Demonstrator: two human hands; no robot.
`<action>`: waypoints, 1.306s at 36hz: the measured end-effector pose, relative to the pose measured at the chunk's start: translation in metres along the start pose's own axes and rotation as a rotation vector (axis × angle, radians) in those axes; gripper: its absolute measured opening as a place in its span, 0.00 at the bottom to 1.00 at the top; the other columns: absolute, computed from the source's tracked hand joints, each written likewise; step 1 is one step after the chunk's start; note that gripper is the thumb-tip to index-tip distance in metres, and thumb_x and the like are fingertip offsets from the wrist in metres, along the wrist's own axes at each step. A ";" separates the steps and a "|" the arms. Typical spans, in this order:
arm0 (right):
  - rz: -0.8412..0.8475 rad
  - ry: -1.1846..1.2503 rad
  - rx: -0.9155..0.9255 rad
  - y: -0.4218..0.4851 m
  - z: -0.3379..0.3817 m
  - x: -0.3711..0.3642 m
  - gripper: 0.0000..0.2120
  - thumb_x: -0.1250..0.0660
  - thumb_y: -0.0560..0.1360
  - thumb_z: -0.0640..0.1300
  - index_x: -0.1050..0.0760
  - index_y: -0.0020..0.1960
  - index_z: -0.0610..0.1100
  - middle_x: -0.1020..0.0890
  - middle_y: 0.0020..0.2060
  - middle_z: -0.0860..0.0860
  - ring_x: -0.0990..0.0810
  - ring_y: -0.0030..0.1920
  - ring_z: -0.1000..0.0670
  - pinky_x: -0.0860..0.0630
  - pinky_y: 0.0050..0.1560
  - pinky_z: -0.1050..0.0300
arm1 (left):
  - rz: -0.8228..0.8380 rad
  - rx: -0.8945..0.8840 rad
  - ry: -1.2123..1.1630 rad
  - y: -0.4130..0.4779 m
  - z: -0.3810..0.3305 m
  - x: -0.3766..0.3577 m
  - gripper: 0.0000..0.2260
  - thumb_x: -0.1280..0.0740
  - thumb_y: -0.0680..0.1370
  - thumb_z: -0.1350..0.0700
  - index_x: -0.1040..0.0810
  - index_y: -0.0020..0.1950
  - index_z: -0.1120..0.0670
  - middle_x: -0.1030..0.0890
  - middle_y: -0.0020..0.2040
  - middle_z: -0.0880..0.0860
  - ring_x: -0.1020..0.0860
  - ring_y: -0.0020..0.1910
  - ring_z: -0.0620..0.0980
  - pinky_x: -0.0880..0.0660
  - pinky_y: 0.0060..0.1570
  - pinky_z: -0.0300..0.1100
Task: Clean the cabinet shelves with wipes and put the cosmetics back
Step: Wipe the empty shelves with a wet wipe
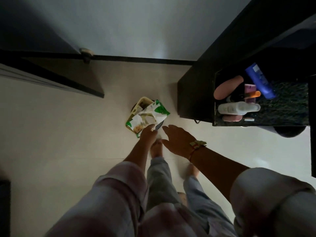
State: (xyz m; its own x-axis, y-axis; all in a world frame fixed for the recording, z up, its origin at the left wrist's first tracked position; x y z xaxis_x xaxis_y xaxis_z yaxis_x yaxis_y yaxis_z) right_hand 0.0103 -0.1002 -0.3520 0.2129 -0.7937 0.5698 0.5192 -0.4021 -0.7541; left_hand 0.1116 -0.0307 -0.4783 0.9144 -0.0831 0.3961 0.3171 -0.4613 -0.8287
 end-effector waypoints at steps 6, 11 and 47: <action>0.049 0.002 -0.052 0.016 -0.009 -0.009 0.28 0.43 0.80 0.56 0.45 0.77 0.50 0.40 0.76 0.47 0.39 0.74 0.45 0.39 0.71 0.51 | 0.065 -0.040 0.146 0.027 -0.008 -0.016 0.19 0.42 0.82 0.55 0.32 0.73 0.55 0.30 0.71 0.58 0.33 0.70 0.57 0.37 0.66 0.44; 0.039 0.017 -0.061 0.023 -0.013 -0.008 0.27 0.43 0.81 0.55 0.43 0.77 0.49 0.36 0.74 0.47 0.35 0.72 0.45 0.36 0.69 0.52 | 0.089 -0.007 0.200 0.047 -0.002 -0.022 0.18 0.43 0.82 0.53 0.32 0.71 0.57 0.29 0.70 0.59 0.32 0.69 0.57 0.37 0.66 0.45; -0.417 0.688 0.014 -0.082 0.005 0.074 0.23 0.39 0.80 0.46 0.36 0.73 0.44 0.27 0.67 0.44 0.28 0.67 0.44 0.30 0.67 0.50 | -0.042 -0.026 -1.263 -0.186 -0.092 0.066 0.09 0.34 0.77 0.60 0.23 0.55 0.63 0.20 0.45 0.59 0.20 0.43 0.48 0.21 0.42 0.39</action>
State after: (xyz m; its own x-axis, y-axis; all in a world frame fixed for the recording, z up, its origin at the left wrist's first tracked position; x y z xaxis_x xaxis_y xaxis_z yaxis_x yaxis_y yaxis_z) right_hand -0.0122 -0.1233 -0.2463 -0.5556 -0.6850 0.4712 0.4552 -0.7249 -0.5170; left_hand 0.0899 -0.0318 -0.2617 0.5110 0.8246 -0.2426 0.3593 -0.4613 -0.8112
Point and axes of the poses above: each hand's wrist, its own y-axis towards the middle knuckle, its own x-axis out of the back of the hand, z = x × y, the point moved 4 cm from there along y, towards the middle knuckle
